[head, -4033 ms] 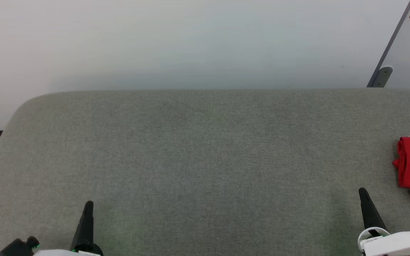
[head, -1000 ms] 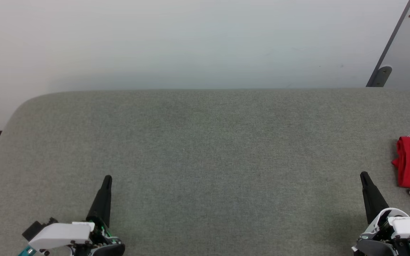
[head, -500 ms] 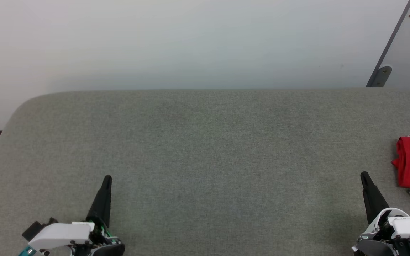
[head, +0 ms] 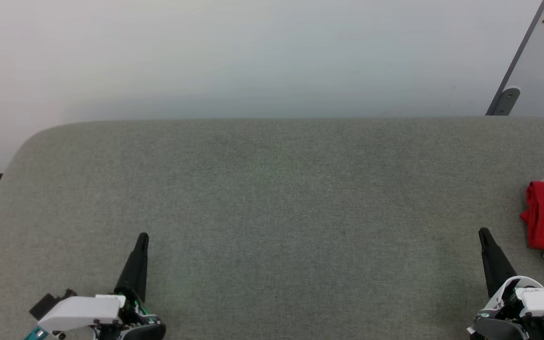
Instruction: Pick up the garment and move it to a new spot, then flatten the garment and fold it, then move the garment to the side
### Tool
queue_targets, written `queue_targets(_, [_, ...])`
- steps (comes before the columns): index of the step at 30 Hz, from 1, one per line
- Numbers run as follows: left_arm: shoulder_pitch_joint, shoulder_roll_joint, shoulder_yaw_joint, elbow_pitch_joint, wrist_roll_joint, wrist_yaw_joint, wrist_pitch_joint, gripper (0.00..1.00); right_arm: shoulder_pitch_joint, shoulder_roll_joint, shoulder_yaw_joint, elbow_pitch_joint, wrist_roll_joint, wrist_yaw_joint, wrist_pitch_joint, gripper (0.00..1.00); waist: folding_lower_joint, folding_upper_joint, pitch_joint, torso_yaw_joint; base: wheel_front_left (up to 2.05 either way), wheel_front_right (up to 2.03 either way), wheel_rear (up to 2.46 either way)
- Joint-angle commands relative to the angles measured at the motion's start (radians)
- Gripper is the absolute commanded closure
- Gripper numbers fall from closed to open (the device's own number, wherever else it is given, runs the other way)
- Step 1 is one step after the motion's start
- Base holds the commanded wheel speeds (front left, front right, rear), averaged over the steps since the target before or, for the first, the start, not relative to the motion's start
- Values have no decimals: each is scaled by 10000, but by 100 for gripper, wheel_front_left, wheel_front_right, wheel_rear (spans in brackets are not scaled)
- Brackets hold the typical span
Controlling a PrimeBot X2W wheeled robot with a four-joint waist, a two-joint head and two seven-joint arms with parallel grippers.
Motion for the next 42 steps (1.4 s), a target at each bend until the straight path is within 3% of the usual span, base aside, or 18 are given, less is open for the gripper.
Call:
queue_targets(1, [-110,-25,31,21,19,18,12,100,-32,12,-21,7,-2,-14,42,100,0,0,0,0,0,0,0])
queue_targets(42, [-114,-48,68,22,59,18,50,100,-38,42,-56,9,-39,-14,66,100,0,0,0,0,0,0,0])
